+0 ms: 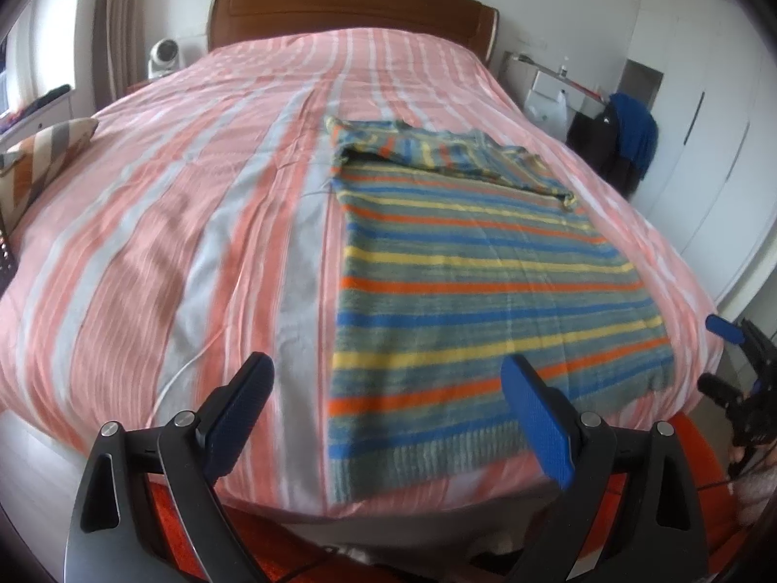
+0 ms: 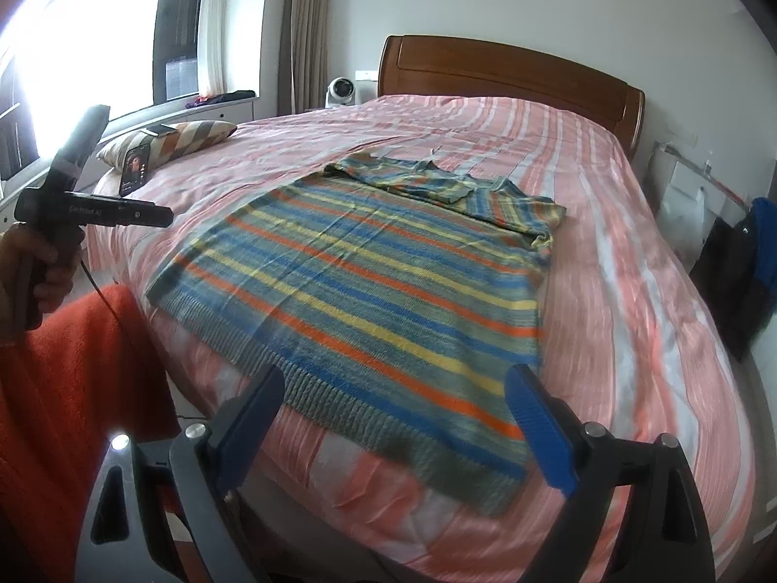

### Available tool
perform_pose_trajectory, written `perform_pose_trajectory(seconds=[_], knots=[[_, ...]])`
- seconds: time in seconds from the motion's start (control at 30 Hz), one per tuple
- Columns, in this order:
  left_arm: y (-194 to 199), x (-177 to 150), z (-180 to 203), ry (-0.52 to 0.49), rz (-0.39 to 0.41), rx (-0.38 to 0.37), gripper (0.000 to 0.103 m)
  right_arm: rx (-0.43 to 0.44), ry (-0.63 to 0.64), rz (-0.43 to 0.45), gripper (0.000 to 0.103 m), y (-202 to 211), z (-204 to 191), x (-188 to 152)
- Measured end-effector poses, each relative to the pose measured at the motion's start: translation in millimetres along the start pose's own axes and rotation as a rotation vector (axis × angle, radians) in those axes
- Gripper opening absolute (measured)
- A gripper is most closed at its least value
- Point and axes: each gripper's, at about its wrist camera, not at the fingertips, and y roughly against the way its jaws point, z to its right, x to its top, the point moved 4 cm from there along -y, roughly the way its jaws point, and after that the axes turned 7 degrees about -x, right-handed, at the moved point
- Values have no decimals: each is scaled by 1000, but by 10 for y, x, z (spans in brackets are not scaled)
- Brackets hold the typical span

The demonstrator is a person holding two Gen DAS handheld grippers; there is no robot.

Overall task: Fold small clothes
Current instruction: 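Move both grippers to the ribbed hem of the narrowed sweater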

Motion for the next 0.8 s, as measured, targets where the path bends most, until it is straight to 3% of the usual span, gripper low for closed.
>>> perform_pose_trajectory(seconds=[0.27, 0.47, 0.6, 0.7, 0.8], knots=[[9, -163, -133, 9, -54, 56, 95, -64, -17, -21, 91, 153, 283, -55], [-72, -401, -299, 66, -111, 59, 95, -81, -141, -69, 91, 212, 593, -297], [-217, -428, -285, 80, -134, 9, 95, 3, -237, -154, 91, 33, 735, -403], [-370, -437, -327, 87, -149, 18, 94, 107, -337, -254, 91, -231, 842, -504], [-448, -436, -370, 113, -151, 38, 88, 203, -440, -263, 91, -383, 911, -510]])
